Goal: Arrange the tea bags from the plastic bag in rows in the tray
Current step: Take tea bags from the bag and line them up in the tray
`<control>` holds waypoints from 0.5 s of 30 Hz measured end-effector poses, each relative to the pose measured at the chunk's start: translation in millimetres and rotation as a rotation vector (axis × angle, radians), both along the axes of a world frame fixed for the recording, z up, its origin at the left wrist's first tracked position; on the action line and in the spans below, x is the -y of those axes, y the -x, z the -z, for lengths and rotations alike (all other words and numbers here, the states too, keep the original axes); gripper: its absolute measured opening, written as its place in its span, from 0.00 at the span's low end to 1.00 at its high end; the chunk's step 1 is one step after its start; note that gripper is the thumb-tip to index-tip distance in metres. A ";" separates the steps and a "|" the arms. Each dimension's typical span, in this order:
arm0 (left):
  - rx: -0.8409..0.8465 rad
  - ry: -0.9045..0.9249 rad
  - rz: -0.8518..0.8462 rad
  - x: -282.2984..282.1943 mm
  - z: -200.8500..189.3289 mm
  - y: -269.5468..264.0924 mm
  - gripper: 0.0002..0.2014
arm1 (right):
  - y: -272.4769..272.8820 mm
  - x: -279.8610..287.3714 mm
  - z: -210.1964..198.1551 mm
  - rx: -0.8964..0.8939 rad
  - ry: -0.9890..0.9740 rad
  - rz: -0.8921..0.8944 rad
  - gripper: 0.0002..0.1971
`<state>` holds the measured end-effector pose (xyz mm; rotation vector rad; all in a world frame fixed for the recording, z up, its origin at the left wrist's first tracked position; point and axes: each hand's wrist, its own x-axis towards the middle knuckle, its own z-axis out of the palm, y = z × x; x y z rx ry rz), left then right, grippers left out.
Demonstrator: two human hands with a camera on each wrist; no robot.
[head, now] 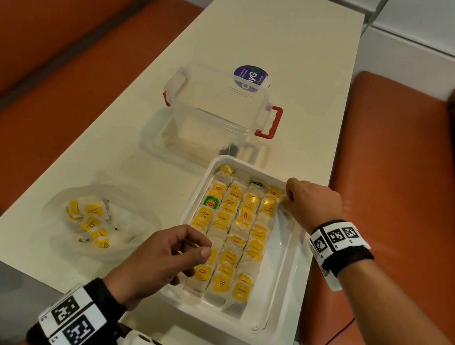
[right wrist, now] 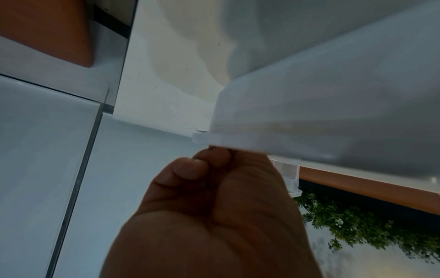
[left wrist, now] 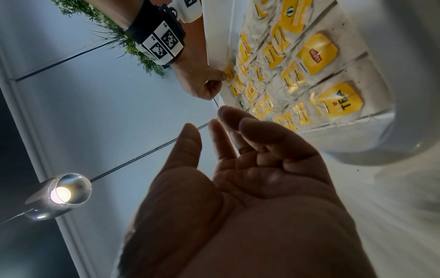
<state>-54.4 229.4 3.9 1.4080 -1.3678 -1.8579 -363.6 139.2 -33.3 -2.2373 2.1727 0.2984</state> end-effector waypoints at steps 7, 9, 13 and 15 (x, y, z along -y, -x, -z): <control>0.018 -0.003 -0.003 -0.8 -0.9 -2.1 0.09 | 0.5 0.7 7.7 0.016 0.027 0.027 0.03; 0.027 -0.007 0.003 -1.0 -0.7 -3.6 0.06 | 1.2 1.2 9.8 0.006 0.036 0.051 0.02; 0.041 -0.012 0.003 -0.6 0.1 -8.2 0.03 | 4.3 4.4 15.6 -0.023 0.077 0.140 0.07; 0.051 -0.008 0.004 0.1 -0.3 -9.3 0.04 | 5.7 6.8 18.8 -0.011 0.098 0.184 0.10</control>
